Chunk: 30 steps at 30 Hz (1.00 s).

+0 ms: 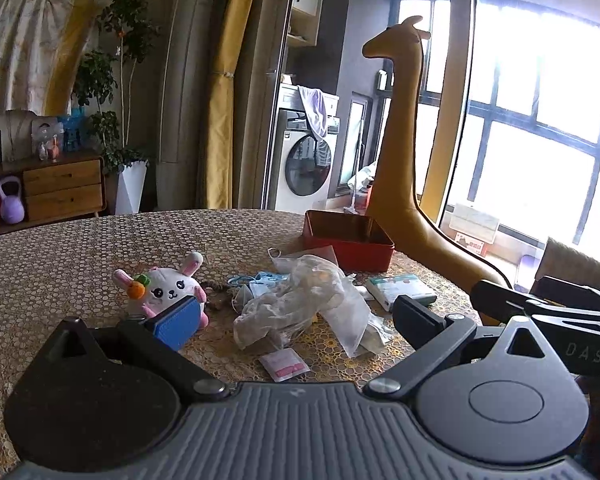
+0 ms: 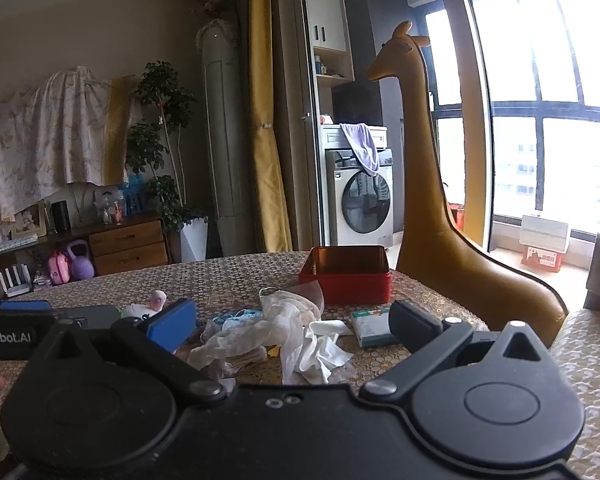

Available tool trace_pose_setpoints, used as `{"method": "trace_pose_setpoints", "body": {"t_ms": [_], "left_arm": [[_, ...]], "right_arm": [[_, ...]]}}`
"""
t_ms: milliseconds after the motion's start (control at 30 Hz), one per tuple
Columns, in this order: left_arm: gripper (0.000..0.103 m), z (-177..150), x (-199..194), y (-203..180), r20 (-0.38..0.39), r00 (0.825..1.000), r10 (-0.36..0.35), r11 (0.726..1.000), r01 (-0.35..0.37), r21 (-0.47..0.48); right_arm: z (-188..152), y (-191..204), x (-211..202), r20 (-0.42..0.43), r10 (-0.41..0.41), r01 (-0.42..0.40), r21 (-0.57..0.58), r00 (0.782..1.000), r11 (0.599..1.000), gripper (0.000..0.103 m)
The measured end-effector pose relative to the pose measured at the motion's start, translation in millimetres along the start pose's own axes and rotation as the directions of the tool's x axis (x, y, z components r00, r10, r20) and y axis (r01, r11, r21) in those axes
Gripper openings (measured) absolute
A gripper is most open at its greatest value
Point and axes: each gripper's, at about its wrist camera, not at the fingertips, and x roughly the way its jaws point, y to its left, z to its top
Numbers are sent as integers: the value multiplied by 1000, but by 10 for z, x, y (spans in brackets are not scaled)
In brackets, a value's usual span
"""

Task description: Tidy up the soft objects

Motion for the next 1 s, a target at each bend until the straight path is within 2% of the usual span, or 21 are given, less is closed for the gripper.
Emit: {"method": "trace_pose_setpoints", "body": {"t_ms": [233, 800, 1000], "left_arm": [[103, -1, -6, 2, 6, 1000, 1, 1000, -1, -2], [103, -8, 10, 17, 3, 1000, 1, 1000, -1, 2], [103, 12, 101, -10, -6, 1000, 5, 1000, -5, 29]], "right_arm": [[10, -5, -7, 13, -22, 22, -7, 1000, 1000, 103], [-5, 6, -1, 15, 4, -3, -5, 1000, 1000, 103], [-20, -15, 76, 1, 16, -16, -1, 1000, 1000, 103]]}}
